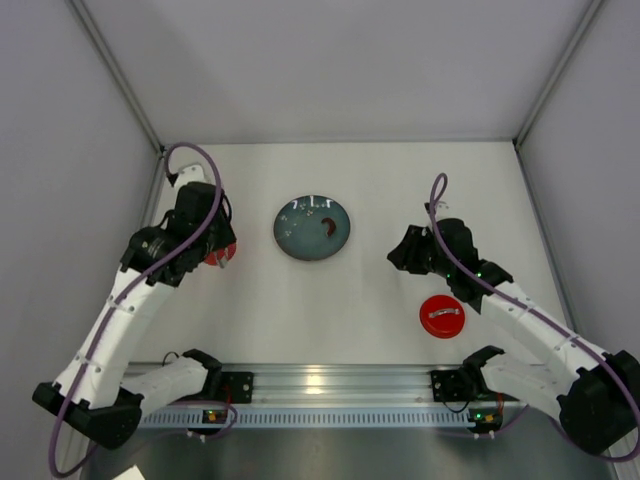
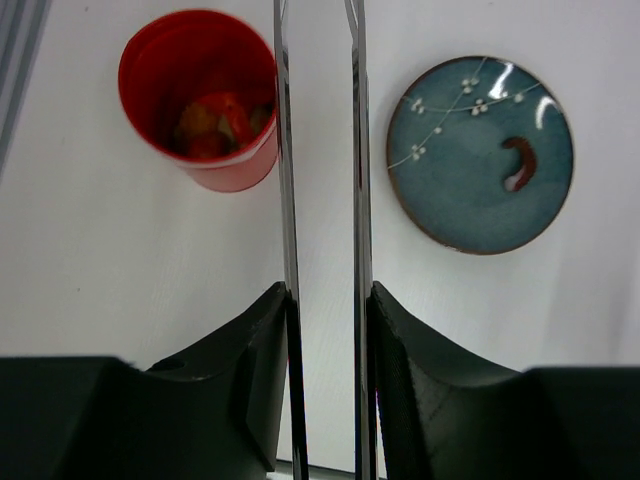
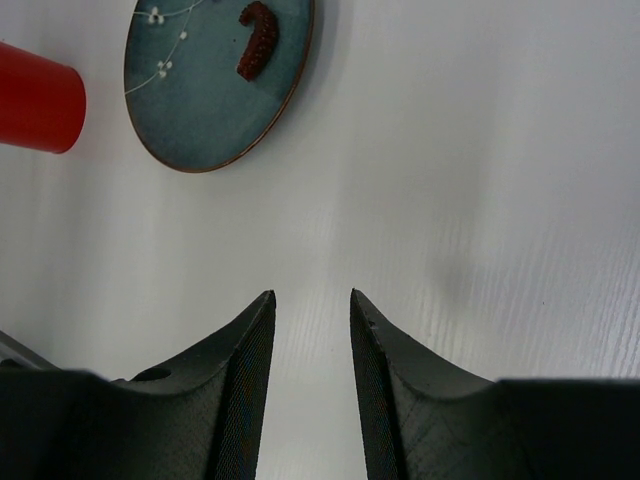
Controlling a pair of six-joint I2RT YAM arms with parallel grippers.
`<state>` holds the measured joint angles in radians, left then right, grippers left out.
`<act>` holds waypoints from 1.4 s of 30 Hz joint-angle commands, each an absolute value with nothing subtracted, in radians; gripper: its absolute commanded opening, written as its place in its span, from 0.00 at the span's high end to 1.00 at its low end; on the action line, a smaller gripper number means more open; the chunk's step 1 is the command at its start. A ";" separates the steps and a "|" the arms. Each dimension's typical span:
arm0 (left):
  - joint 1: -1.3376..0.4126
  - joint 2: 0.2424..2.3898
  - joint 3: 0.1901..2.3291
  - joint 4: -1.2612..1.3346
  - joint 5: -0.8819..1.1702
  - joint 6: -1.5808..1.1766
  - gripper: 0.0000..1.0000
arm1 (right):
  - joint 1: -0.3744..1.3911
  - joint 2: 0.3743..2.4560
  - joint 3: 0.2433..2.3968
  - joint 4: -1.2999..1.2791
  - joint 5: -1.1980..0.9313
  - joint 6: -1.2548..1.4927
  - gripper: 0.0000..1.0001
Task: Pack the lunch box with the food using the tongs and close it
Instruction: Place the fake food in the packing box, then pick up the fake food from the plate.
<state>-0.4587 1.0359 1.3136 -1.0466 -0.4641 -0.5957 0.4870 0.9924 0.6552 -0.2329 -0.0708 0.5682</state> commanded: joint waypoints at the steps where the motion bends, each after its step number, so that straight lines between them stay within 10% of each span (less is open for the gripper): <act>1: -0.454 1.098 1.426 -0.980 -0.391 -0.522 0.60 | 0.500 0.982 0.703 -0.225 -0.064 0.554 0.64; 42: -0.673 1.551 1.206 -0.537 -0.048 -0.583 0.55 | 0.500 0.925 0.672 -0.279 -0.005 0.526 0.61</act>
<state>-0.6689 1.5497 1.2163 -0.5884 -0.0490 -0.5762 0.4870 0.9432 0.6552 -0.2592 -0.0196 0.5415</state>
